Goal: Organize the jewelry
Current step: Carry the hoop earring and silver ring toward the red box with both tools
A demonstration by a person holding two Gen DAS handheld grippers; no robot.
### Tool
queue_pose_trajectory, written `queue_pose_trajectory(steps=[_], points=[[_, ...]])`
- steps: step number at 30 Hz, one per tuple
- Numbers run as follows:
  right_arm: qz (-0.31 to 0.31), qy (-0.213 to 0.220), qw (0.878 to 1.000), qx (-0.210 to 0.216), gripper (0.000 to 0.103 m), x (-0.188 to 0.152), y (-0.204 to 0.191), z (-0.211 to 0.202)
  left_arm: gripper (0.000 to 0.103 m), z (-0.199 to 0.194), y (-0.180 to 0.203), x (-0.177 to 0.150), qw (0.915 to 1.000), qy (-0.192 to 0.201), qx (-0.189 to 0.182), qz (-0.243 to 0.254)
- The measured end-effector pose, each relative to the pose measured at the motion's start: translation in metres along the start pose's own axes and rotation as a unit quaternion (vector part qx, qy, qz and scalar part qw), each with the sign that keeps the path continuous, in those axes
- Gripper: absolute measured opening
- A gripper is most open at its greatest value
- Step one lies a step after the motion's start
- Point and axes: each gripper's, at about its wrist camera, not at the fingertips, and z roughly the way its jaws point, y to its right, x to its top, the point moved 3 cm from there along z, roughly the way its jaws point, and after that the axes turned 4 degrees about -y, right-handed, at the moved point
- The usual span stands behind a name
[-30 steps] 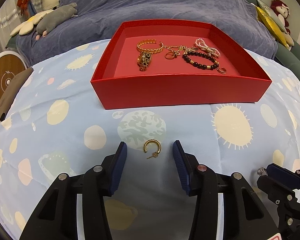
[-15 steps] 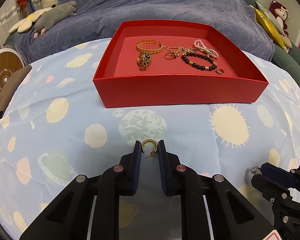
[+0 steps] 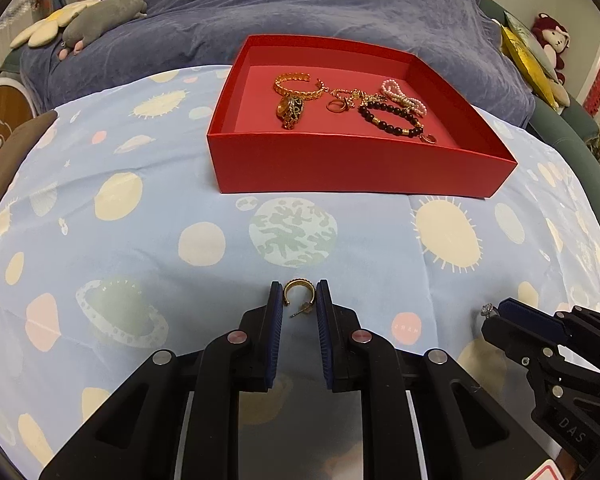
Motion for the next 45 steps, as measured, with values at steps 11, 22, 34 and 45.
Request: queue_pose_trajectory(steps=[11,22,34,45], points=[[-0.001,0.011,1.000,0.004,0.019,0.008,-0.009,-0.006,0.014,-0.016,0.002,0.000,0.9999,0.013,-0.004,0.003],[0.005,0.041,0.999,0.012,0.019,0.026,-0.018,-0.026,0.014,-0.033,0.009,0.008,0.9995,0.032,-0.006,0.001],[0.011,0.077,0.997,0.016,0.019,0.048,-0.028,-0.045,0.014,-0.047,0.008,0.013,0.9990,0.044,-0.005,-0.009],[0.014,0.087,0.996,0.015,0.019,0.060,-0.033,-0.047,0.014,-0.059,0.003,0.016,0.9983,0.056,-0.006,-0.013]])
